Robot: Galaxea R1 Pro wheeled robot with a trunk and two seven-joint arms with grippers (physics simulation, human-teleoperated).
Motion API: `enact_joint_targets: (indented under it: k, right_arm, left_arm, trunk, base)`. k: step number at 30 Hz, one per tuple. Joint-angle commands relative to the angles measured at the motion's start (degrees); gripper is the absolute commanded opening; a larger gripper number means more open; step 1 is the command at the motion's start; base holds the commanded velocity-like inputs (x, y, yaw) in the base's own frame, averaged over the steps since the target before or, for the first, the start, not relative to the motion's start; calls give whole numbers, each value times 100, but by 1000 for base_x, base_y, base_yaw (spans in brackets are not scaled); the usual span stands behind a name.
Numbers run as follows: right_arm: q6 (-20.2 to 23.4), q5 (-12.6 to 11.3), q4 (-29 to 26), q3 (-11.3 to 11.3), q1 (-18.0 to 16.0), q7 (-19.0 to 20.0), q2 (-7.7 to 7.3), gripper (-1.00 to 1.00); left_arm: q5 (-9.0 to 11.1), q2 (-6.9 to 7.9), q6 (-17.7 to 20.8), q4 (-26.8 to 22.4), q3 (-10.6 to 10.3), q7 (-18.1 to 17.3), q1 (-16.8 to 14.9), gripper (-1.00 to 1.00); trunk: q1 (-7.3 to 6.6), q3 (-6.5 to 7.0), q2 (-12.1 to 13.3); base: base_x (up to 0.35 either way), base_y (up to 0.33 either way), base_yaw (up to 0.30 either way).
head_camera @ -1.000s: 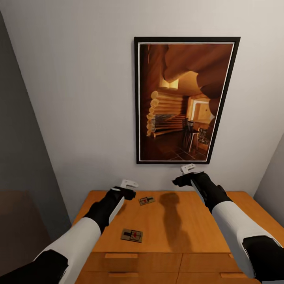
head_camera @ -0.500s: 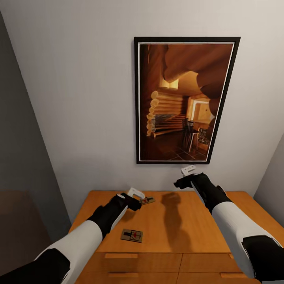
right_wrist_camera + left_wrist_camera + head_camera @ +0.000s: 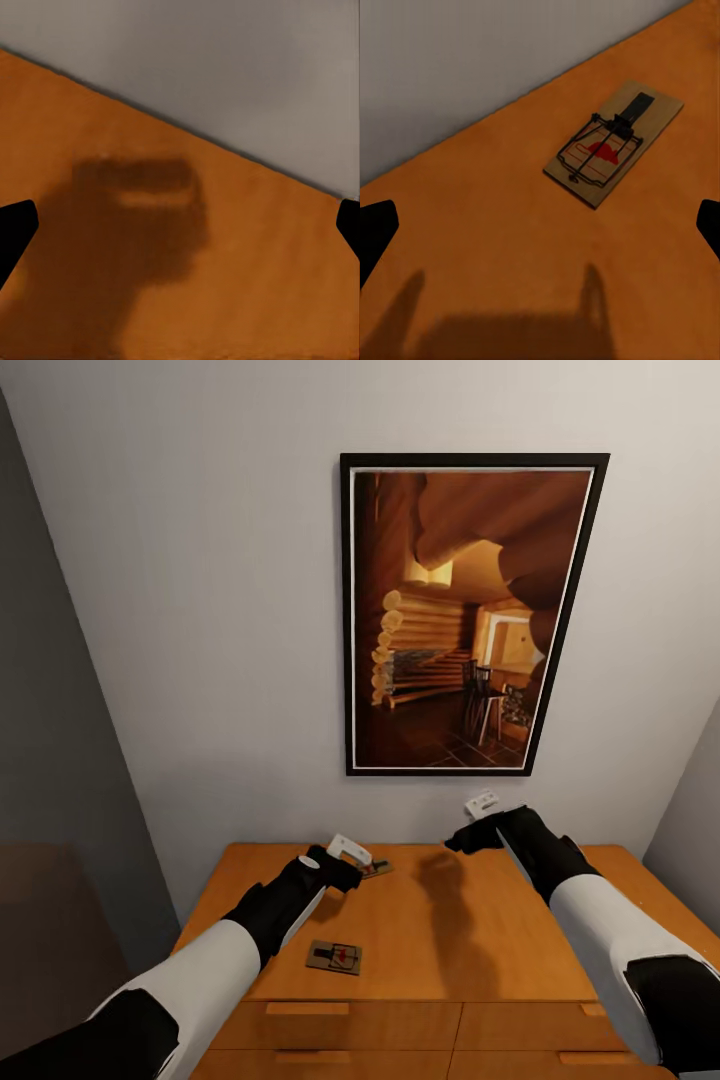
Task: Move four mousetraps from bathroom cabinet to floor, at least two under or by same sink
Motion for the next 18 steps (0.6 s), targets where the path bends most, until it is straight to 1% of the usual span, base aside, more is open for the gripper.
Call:
enact_joint_targets:
  k: [1, 5, 6, 7, 11, 14, 18]
  right_arm:
    - [-2, 190, -2, 19, 0, 462, -117, 100]
    - [-112, 400, 8, 15, 0, 1293, -322, 100]
    - [-163, 438, 10, 14, 0, 1468, -367, 100]
    - [-280, 494, 12, 13, 0, 1741, -438, 100]
    - [-442, 571, 14, 8, 0, 2019, -511, 100]
    - [-505, 619, 15, 5, 0, 2130, -537, 100]
    - [-533, 642, 17, 3, 0, 2176, -549, 100]
  left_arm:
    - [2, 0, 11, -5, -7, -8, -3, 100]
    - [1, 0, -5, -10, -5, -4, -3, 100]
    - [1, 0, -7, -14, -4, -3, -3, 100]
    - [1, 0, -10, -22, 4, 2, -3, 100]
    - [-7, 0, -6, -36, 48, 6, -3, 100]
    - [-17, 0, 7, -70, 100, 13, -4, 100]
    - [-23, 0, 18, -88, 136, 13, -9, 100]
  trunk:
    - [2, -3, -5]
    - [2, -3, -5]
    - [2, -3, -5]
    - [2, -3, -5]
    - [2, -3, -5]
    - [2, -3, -5]
    - [2, -3, -5]
  base:
    - [0, 0, 0]
    - [0, 0, 0]
    - [0, 0, 0]
    - [0, 0, 0]
    - [0, 0, 0]
    - [0, 0, 0]
    - [0, 0, 0]
